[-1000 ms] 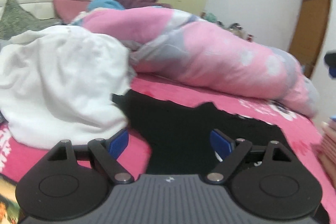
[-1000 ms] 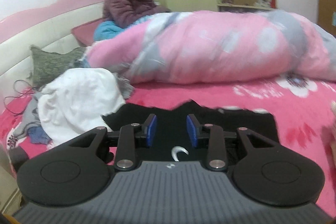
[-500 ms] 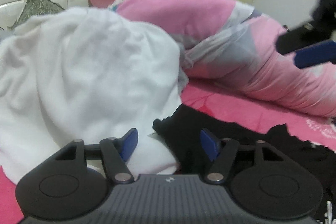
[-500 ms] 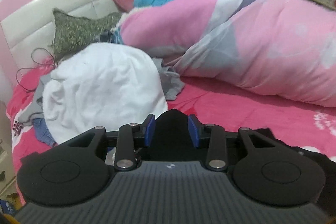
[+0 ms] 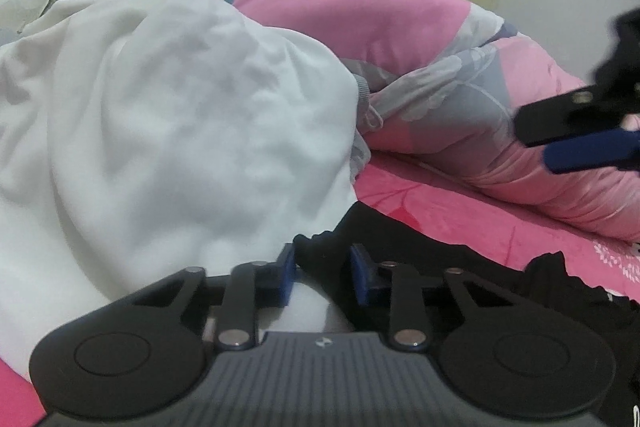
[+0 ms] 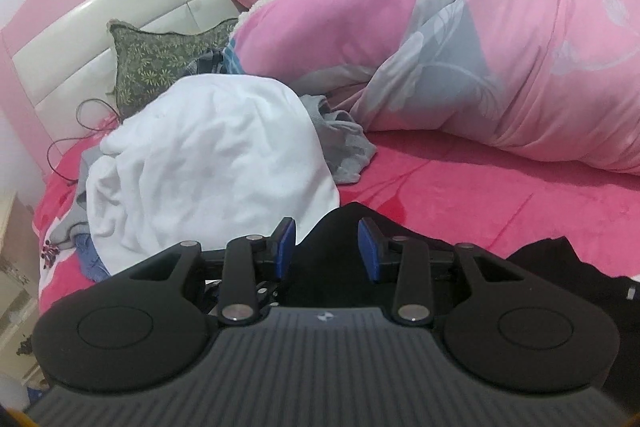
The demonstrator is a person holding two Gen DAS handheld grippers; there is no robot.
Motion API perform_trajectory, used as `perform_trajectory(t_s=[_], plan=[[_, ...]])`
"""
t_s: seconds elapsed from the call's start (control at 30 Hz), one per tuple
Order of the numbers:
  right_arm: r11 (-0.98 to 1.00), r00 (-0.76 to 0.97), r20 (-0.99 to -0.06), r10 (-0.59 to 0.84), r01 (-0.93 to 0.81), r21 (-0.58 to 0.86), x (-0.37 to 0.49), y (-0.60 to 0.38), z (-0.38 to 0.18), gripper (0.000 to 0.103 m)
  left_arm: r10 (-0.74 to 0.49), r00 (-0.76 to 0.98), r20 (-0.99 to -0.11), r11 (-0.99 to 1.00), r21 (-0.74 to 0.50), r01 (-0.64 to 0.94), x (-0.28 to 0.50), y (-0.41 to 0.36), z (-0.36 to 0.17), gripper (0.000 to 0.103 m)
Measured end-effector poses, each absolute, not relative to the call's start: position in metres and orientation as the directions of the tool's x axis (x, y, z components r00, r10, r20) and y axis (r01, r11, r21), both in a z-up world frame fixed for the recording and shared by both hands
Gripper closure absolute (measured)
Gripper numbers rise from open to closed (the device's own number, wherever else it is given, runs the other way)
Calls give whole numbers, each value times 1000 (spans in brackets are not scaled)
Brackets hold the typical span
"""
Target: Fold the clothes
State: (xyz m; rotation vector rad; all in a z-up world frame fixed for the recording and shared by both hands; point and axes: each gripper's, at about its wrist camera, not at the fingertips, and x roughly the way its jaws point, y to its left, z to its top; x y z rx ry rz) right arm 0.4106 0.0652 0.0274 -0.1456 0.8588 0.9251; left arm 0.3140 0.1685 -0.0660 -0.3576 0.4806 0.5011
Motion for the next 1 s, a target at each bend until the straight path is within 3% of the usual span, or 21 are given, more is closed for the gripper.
perform_trajectory(t_s=[0.23, 0.33, 0.63, 0.67, 0.73, 0.77, 0.9, 1.0], plan=[[593, 244, -748, 617, -769, 238, 429, 92, 8, 69, 373, 789, -488, 836, -192, -514, 314, 163, -68, 91], [602, 204, -786, 584, -759, 249, 441, 116, -10, 62, 371, 801, -469, 839, -200, -506, 311, 161, -68, 94], [621, 157, -850, 503, -750, 229, 453, 155, -44, 56, 376, 849, -370, 884, -133, -449, 306, 141, -63, 97], [621, 158, -854, 495, -753, 220, 453, 156, -46, 58, 376, 857, -352, 892, -113, -438, 305, 136, -62, 97], [628, 169, -854, 493, -749, 214, 453, 153, -45, 74, 377, 870, -319, 903, -84, -422, 303, 128, -60, 97], [633, 177, -849, 499, -743, 217, 453, 149, -43, 98, 377, 875, -303, 907, -69, -415, 302, 124, -59, 97], [645, 232, -778, 583, -715, 271, 451, 116, -22, 101, 319, 921, -225, 944, -10, -330, 294, 103, -50, 97], [661, 298, -689, 660, -667, 344, 446, 65, 1, 101, 209, 957, -203, 978, 52, -203, 288, 75, -40, 97]])
